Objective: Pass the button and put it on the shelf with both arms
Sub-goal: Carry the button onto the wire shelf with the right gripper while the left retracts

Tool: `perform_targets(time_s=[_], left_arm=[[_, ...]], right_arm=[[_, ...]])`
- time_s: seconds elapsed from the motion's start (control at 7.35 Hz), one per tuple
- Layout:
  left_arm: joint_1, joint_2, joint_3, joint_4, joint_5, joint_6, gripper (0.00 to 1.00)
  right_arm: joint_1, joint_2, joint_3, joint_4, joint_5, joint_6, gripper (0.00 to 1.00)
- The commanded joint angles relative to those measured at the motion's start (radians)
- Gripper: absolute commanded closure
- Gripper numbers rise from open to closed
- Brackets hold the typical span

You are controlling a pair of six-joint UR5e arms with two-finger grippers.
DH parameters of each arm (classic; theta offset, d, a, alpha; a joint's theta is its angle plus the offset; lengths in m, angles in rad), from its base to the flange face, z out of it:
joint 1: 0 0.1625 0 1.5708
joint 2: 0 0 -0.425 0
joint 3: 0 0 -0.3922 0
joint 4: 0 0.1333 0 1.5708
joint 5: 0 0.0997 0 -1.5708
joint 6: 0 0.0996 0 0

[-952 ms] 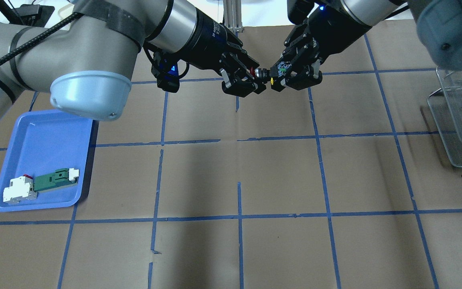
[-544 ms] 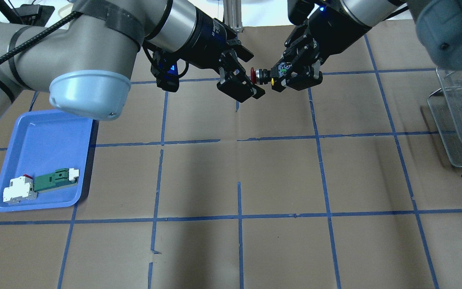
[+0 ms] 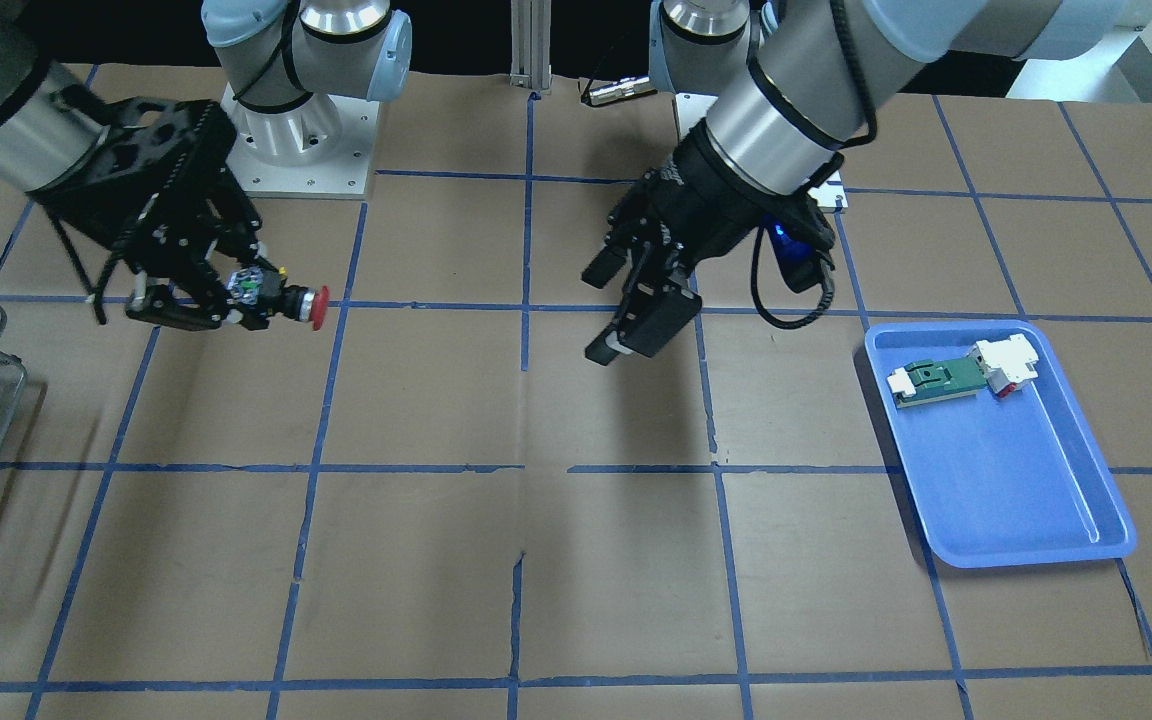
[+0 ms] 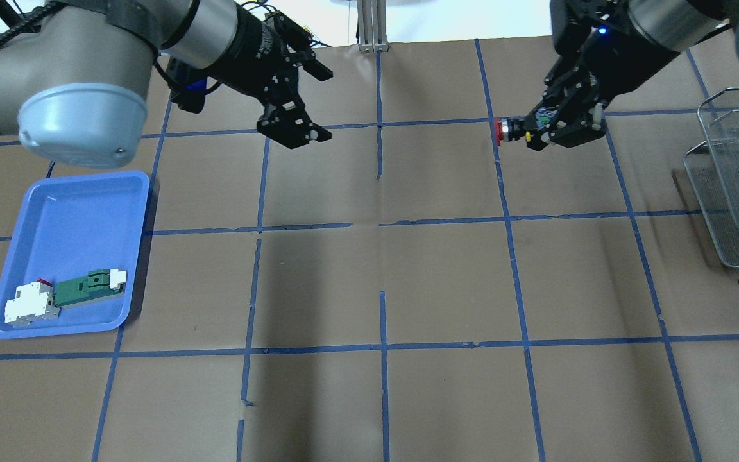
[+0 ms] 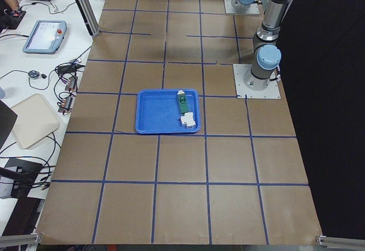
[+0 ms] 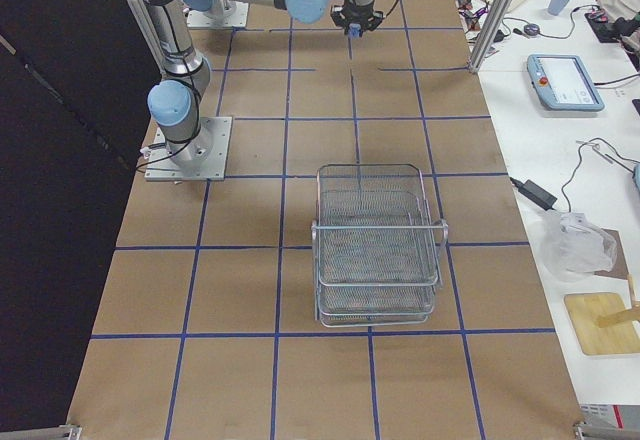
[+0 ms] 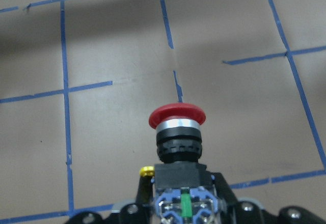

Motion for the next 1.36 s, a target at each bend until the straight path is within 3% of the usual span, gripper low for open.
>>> perform_targets(time_s=[0.0, 0.14, 0.27, 0.54, 0.68, 0.82, 0.95, 1.09, 1.22], left_arm=[[0.132, 0.012, 0.003, -0.123, 0.154, 0.438, 0.03], [0.157, 0.034, 0.004, -0.218, 0.219, 0.611, 0.0], [0.175, 0.051, 0.004, -0.254, 0.268, 0.678, 0.0], [0.217, 0.083, -0.002, -0.261, 0.287, 0.964, 0.0], [0.221, 0.101, -0.005, -0.279, 0.347, 1.156, 0.0], [0.221, 0.13, 0.001, -0.334, 0.498, 1.337, 0.0], [0.215, 0.153, 0.025, -0.389, 0.565, 1.364, 0.0], [0.208, 0.164, 0.018, -0.388, 0.611, 1.36, 0.0], [0.202, 0.169, 0.0, -0.394, 0.606, 1.369, 0.0]], right_arm=[[-0.278, 0.065, 0.009, -0.009, -0.011, -0.321, 0.8], [-0.389, 0.103, 0.009, -0.015, -0.009, -0.452, 0.8], [-0.481, 0.158, -0.002, -0.094, -0.035, -0.623, 0.8], [-0.567, 0.31, -0.055, -0.219, -0.067, -0.705, 0.81], [-0.569, 0.312, -0.08, -0.2, -0.09, -0.702, 0.81], [-0.569, 0.309, -0.082, -0.149, -0.148, -0.688, 0.69], [-0.569, 0.303, -0.082, -0.135, -0.164, -0.686, 0.49], [-0.569, 0.301, -0.083, -0.126, -0.155, -0.685, 0.05], [-0.569, 0.266, -0.083, -0.103, -0.163, -0.672, 0.0]])
